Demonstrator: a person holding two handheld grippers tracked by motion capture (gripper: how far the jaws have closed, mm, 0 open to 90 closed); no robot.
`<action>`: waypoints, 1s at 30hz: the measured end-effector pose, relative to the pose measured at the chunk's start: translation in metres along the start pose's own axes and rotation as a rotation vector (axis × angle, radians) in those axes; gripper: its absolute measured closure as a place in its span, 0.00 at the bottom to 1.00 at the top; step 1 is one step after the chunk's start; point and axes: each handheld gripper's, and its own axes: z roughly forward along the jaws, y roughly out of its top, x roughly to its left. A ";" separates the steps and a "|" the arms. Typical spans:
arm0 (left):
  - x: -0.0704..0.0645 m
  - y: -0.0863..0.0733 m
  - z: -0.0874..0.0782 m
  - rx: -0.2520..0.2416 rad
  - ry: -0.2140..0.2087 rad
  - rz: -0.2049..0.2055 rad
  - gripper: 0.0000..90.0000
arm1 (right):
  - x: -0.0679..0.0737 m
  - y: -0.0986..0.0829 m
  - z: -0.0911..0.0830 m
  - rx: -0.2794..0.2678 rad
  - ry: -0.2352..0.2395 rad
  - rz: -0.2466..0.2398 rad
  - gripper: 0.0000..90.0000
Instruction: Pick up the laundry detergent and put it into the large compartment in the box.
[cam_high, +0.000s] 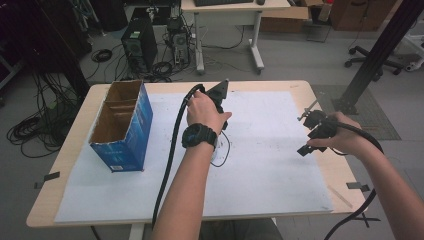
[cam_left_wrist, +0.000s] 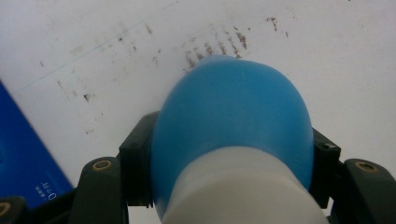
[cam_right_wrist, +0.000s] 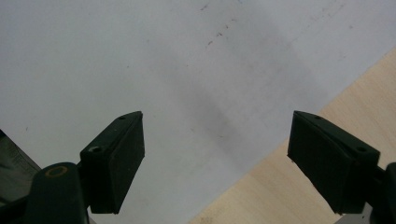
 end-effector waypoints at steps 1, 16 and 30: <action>0.000 0.000 0.000 0.001 -0.001 0.000 0.41 | 0.000 0.000 0.000 -0.002 -0.001 -0.005 0.21; 0.009 -0.004 -0.011 0.024 -0.009 -0.008 0.41 | 0.000 0.002 -0.003 -0.002 -0.003 -0.004 0.21; 0.018 -0.008 -0.034 0.031 -0.022 -0.012 0.41 | 0.003 0.007 -0.009 -0.004 -0.003 -0.008 0.21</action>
